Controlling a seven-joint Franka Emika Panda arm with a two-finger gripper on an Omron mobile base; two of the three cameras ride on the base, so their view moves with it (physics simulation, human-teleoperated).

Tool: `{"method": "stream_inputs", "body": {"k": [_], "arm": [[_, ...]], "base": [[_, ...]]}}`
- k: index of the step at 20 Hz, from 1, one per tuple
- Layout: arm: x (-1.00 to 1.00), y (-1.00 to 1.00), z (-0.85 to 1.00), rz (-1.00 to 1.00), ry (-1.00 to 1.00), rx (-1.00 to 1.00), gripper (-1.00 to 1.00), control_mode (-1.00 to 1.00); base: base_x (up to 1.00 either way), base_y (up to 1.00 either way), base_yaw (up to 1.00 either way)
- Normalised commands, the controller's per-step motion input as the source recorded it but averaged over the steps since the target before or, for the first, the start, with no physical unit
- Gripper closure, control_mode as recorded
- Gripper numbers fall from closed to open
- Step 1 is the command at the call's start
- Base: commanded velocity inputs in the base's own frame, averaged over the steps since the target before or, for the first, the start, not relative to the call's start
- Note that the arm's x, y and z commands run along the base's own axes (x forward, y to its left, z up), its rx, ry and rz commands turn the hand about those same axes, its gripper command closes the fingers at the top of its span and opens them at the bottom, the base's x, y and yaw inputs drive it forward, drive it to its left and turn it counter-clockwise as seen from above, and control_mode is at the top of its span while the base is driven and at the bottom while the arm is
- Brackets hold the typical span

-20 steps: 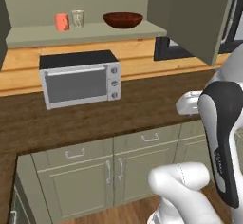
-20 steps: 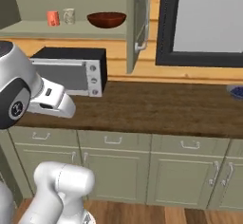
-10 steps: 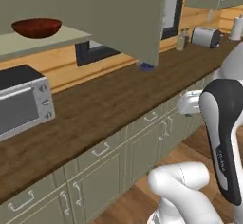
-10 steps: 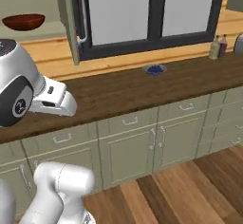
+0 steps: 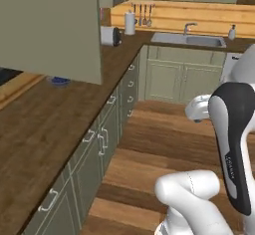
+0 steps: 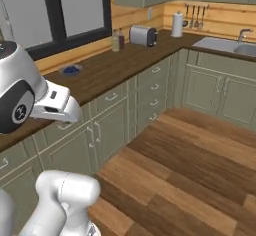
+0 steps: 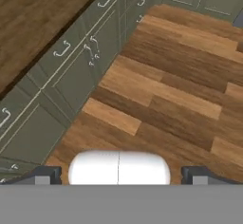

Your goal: Gather all objects into one cabinet and sort the glasses and bowls to opposite sides.

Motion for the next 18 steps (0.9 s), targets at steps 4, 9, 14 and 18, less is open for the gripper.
{"method": "stream_inputs", "body": {"k": [4,9,14,18], "arm": [[0.00,0.00,0.00,0.00,0.00,0.00,-1.00,1.00],[0.00,0.00,0.00,0.00,0.00,0.00,-1.00,1.00],[0.00,0.00,0.00,0.00,0.00,0.00,-1.00,1.00],[0.00,0.00,0.00,0.00,0.00,0.00,-1.00,1.00]], "base": [[0.40,0.00,-0.60],[0.36,0.00,-0.61],[0.23,0.00,-0.68],[0.16,0.00,-0.71]]}}
